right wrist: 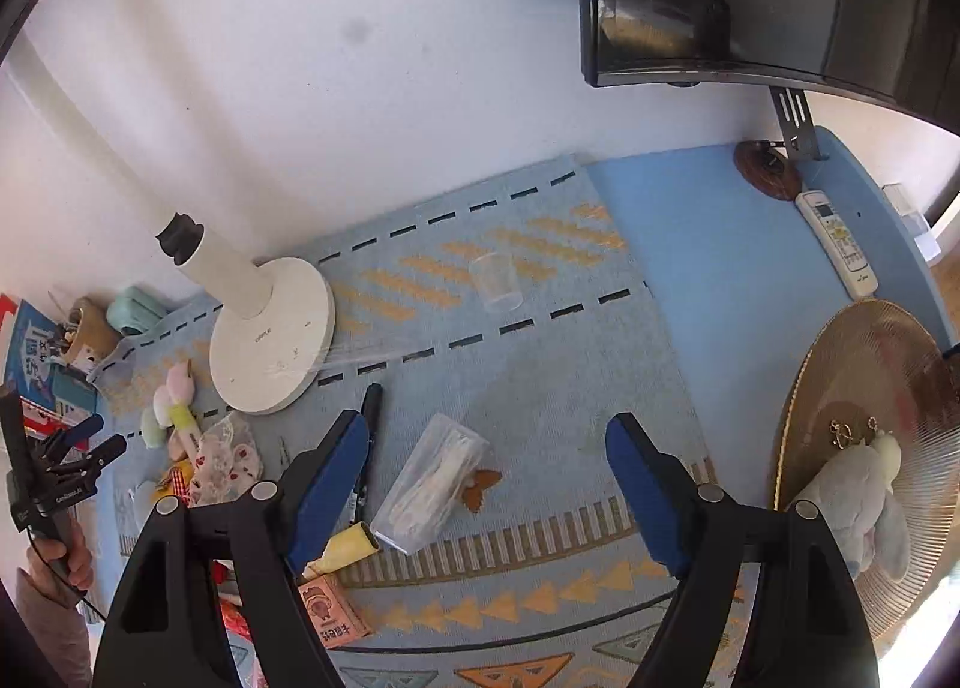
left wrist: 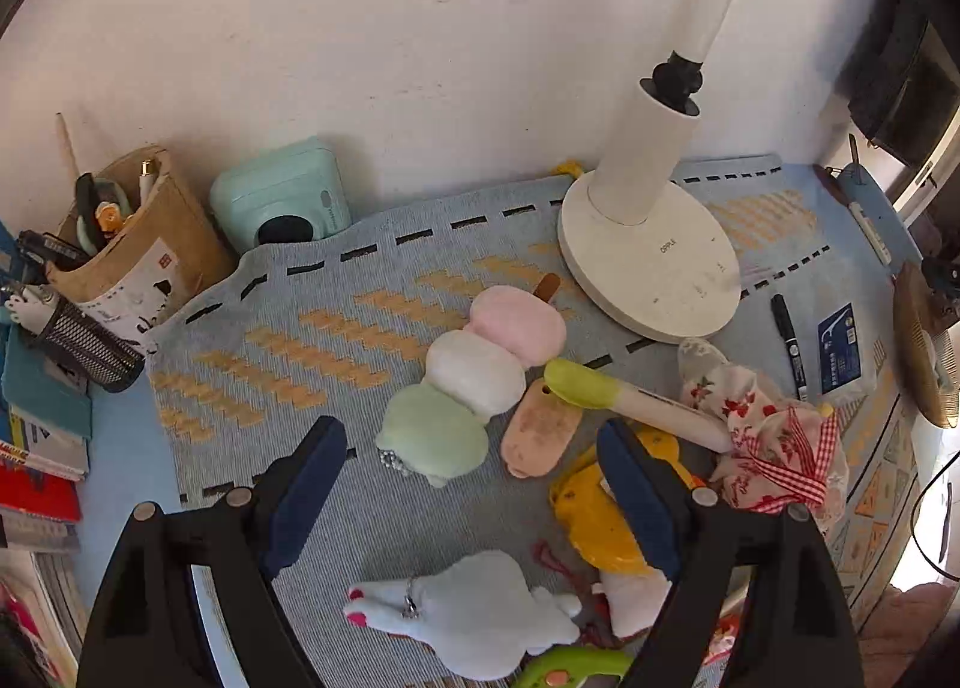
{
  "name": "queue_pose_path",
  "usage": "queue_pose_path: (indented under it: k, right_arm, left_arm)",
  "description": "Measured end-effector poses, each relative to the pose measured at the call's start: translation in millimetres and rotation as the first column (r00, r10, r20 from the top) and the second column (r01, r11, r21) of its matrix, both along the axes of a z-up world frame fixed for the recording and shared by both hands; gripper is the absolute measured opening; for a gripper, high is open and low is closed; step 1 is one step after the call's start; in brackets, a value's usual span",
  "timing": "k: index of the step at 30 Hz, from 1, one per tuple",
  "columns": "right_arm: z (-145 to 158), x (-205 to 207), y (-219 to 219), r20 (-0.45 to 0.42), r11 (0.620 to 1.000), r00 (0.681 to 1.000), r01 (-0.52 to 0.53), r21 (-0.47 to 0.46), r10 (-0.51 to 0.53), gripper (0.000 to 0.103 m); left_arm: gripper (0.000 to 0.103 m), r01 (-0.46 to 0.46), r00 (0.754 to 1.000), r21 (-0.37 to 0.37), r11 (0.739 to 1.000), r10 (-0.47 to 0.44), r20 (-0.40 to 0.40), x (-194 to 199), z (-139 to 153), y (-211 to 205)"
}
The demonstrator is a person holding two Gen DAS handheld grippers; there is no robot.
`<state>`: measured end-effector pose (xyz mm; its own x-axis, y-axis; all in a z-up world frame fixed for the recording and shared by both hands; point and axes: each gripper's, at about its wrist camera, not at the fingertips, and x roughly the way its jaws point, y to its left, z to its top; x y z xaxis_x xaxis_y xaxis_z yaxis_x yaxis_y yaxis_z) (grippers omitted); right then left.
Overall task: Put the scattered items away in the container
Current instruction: 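Grasp the pink-white-green dango plush with the left tool while the right tool grasps the clear plastic cup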
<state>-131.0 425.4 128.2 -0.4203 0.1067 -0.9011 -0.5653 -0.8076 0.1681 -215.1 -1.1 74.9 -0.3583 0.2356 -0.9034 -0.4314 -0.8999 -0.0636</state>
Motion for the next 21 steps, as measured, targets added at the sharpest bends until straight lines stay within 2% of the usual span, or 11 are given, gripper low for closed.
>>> queue_pose_path:
  k: [3, 6, 7, 8, 10, 12, 16, 18, 20, 21]
  right_arm:
    - [-15.1, -22.1, 9.3, 0.000, 1.000, 1.000, -0.004, -0.010, 0.004, 0.081]
    - [-33.1, -52.5, 16.7, 0.021, 0.998, 0.999, -0.038, 0.045, 0.037, 0.081]
    - [-40.7, -63.4, 19.7, 0.034, 0.997, 0.998, -0.052, 0.062, 0.050, 0.077]
    - [-49.5, -73.5, 23.8, 0.055, 0.996, 0.997, -0.058, 0.073, 0.054, 0.069]
    - [-68.2, -88.9, 35.3, 0.095, 0.997, 0.995, -0.045, 0.057, 0.039, 0.059]
    - [-83.5, -97.6, 46.0, 0.121, 0.999, 0.992, -0.024, 0.040, 0.019, 0.055]
    - [-101.9, -106.7, 56.3, 0.152, 0.999, 0.988, -0.034, 0.025, 0.030, 0.055]
    - [-106.9, -109.1, 58.3, 0.158, 0.999, 0.987, -0.043, 0.031, 0.037, 0.053]
    - [-110.9, -110.6, 58.5, 0.167, 0.998, 0.985, -0.053, 0.043, 0.045, 0.034]
    - [-112.7, -110.9, 58.1, 0.172, 0.997, 0.984, -0.058, 0.050, 0.048, 0.033]
  left_arm:
    - [0.084, 0.024, 0.999, -0.005, 1.000, -0.024, 0.030, -20.3, -21.2, 2.9]
    - [0.084, 0.053, 0.998, -0.009, 0.999, -0.053, 0.041, -29.0, -34.5, 5.4]
    - [0.084, 0.068, 0.997, -0.008, 0.998, -0.067, 0.047, -30.1, -37.7, 6.6]
    - [0.084, 0.080, 0.996, -0.013, 0.997, -0.079, 0.050, -30.6, -40.5, 7.9]
    - [0.084, 0.095, 0.994, -0.018, 0.995, -0.094, 0.057, -31.1, -45.6, 9.6]
    - [0.084, 0.094, 0.994, -0.011, 0.996, -0.093, 0.059, -30.9, -48.9, 9.2]
    - [0.084, 0.077, 0.994, 0.028, 0.997, -0.079, 0.077, -30.3, -53.9, 6.5]
    - [0.084, 0.080, 0.993, 0.020, 0.997, -0.081, 0.081, -29.1, -57.0, 8.9]
    - [0.084, 0.089, 0.994, 0.009, 0.996, -0.089, 0.069, -26.9, -57.0, 12.3]
    - [0.084, 0.090, 0.993, 0.008, 0.996, -0.091, 0.069, -26.7, -56.7, 13.6]
